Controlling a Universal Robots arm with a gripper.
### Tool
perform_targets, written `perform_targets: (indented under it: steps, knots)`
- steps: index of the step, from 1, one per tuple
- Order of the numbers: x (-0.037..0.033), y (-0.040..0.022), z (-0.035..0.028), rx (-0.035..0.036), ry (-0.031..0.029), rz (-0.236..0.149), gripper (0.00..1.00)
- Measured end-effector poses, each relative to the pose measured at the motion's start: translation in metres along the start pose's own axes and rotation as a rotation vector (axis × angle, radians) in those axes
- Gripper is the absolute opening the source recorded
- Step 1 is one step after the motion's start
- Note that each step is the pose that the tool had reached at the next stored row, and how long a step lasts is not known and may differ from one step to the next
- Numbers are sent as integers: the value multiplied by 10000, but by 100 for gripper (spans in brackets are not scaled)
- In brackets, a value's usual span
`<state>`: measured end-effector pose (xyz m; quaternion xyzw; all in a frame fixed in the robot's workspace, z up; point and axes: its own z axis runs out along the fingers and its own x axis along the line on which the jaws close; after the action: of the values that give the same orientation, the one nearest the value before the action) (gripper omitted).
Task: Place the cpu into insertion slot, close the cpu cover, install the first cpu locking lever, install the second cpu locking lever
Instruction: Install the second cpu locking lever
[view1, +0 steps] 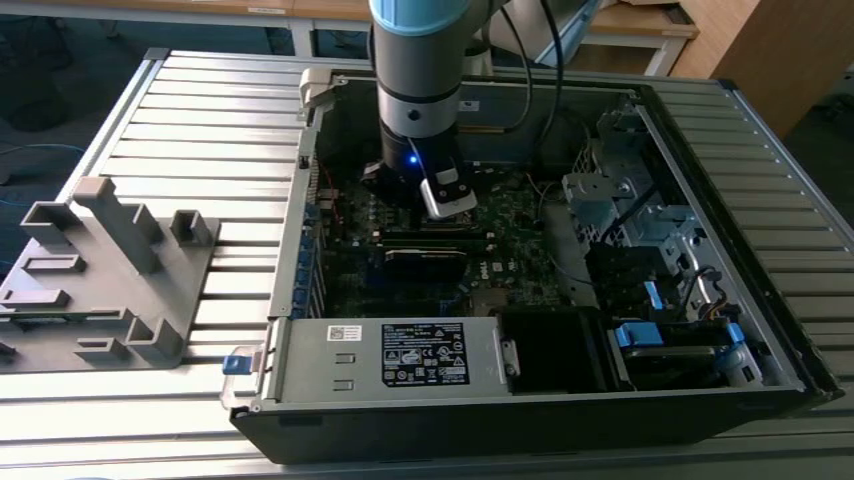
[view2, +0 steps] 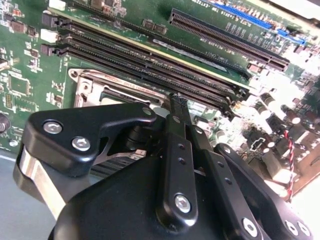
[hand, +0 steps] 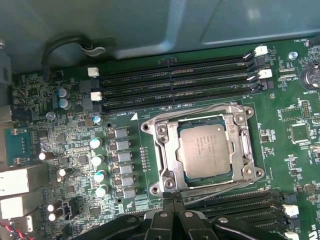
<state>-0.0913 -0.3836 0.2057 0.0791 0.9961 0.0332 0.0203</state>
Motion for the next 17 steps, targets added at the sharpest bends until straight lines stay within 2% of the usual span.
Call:
perform_targets:
  steps: [6, 17]
  knots:
    - [7, -2, -1, 26, -2, -23, 11]
    - [4, -19, -2, 29, -1, -34, 11]
